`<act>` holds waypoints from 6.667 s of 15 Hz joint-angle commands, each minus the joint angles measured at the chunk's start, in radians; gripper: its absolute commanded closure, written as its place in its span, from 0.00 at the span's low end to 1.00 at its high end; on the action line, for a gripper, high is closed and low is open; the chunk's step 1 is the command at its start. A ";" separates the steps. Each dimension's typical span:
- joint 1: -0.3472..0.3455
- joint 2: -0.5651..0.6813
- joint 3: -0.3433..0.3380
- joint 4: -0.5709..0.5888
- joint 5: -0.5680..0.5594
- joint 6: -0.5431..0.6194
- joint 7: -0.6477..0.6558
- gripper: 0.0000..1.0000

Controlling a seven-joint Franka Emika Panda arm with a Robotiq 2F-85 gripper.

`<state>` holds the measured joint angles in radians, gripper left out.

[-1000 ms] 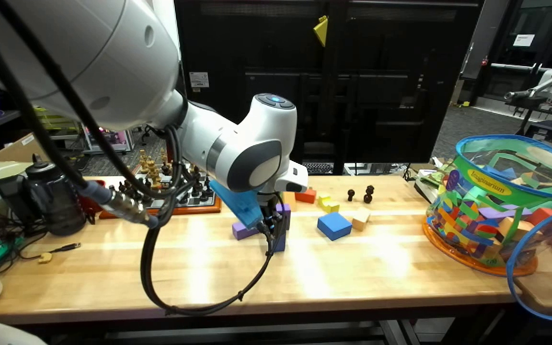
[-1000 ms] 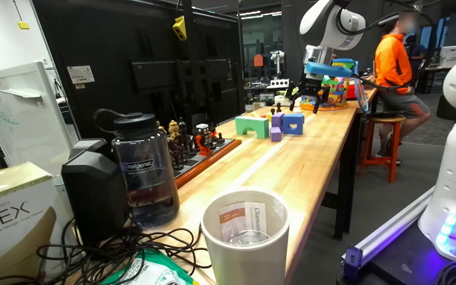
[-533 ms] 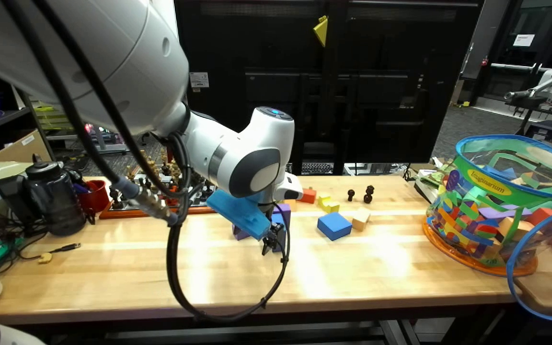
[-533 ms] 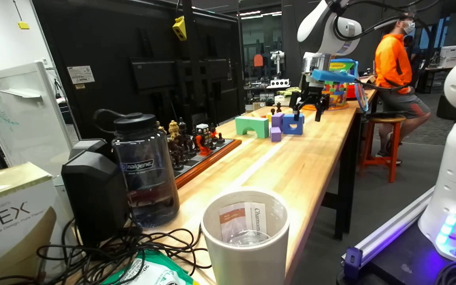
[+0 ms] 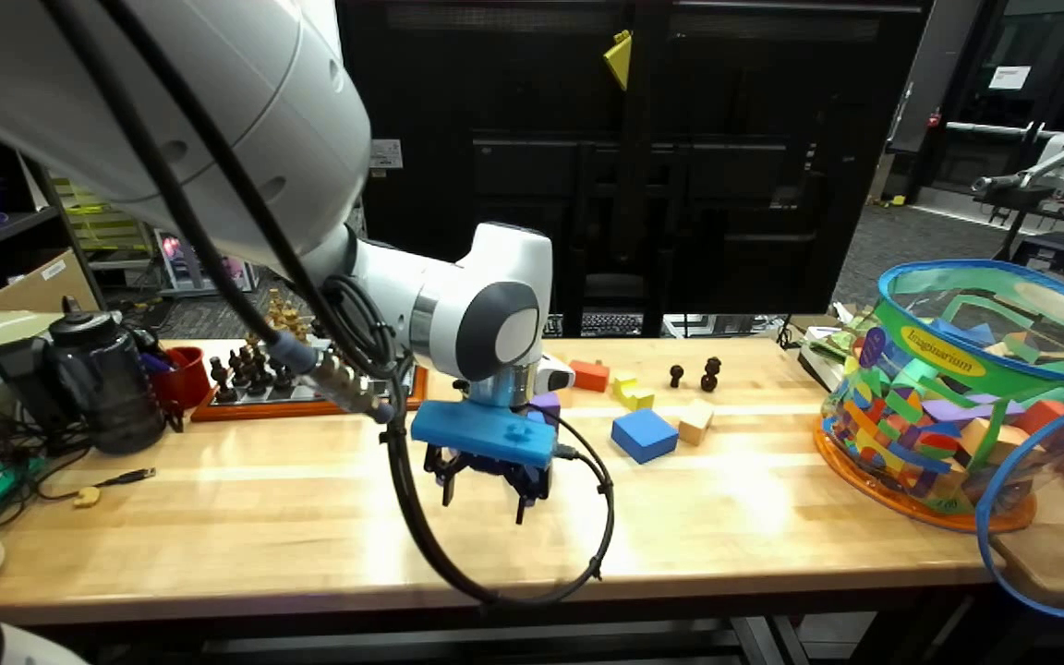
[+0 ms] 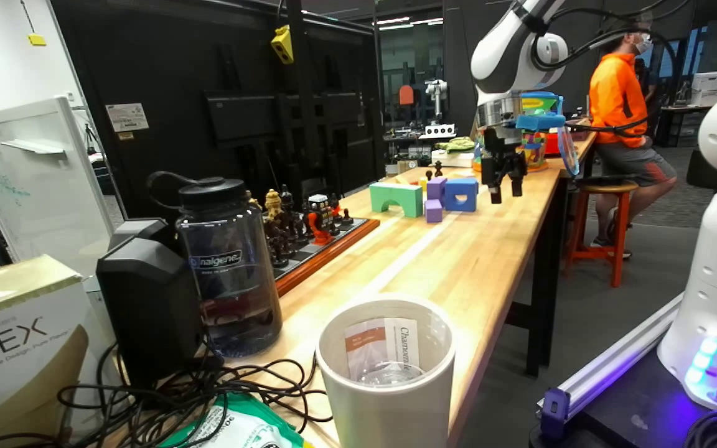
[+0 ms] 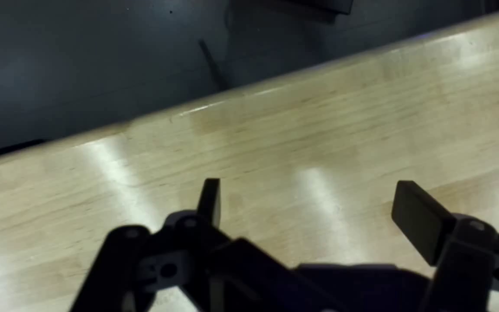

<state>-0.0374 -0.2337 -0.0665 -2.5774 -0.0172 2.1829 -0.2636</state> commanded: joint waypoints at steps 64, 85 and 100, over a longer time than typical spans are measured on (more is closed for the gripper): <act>-0.048 0.116 -0.043 0.027 -0.063 0.237 -0.427 0.84; -0.046 -0.035 -0.087 -0.164 -0.126 0.254 -0.376 0.00; 0.056 -0.297 -0.056 -0.194 -0.109 0.240 -0.337 0.00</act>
<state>-0.0066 -0.4919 -0.1154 -2.7721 -0.1315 2.4261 -0.6139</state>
